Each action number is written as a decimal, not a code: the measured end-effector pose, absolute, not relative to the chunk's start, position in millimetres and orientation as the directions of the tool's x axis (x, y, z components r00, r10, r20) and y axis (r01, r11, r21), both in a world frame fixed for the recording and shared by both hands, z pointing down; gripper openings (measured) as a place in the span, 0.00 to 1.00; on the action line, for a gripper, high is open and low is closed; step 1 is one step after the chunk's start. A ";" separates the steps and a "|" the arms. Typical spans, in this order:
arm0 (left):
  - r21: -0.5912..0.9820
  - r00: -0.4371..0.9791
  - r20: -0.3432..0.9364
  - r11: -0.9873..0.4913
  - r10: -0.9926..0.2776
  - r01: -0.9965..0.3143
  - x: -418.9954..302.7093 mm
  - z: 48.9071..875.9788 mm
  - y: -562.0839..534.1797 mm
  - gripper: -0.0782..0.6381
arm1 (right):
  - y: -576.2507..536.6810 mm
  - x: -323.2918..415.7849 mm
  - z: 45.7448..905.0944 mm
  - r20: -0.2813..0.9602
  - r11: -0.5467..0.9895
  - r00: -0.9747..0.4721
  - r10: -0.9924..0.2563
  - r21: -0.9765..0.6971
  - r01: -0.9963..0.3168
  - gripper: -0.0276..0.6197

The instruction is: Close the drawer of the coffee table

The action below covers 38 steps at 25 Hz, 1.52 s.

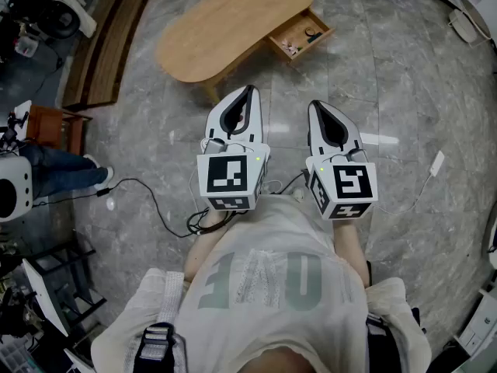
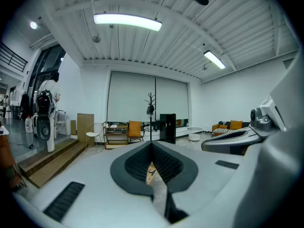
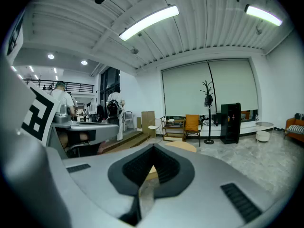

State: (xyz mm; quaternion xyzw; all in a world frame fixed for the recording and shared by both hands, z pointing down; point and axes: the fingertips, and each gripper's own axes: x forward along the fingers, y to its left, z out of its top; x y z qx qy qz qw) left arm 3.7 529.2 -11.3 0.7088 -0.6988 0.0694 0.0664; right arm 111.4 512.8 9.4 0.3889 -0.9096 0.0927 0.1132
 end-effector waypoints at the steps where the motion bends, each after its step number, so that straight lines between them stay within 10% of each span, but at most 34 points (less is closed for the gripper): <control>1: -0.004 0.011 0.191 -0.012 -0.982 -1.000 4.5 -12.1 528.5 0.12 | 512.4 113.5 10.5 0.279 0.680 -0.671 -0.686 -0.082 -0.729 0.05; 38: 0.050 -0.125 0.172 0.135 -0.977 -0.990 -1.0 24.4 429.5 0.12 | 401.6 144.2 57.4 0.258 0.742 -0.751 -0.608 -0.151 -0.653 0.05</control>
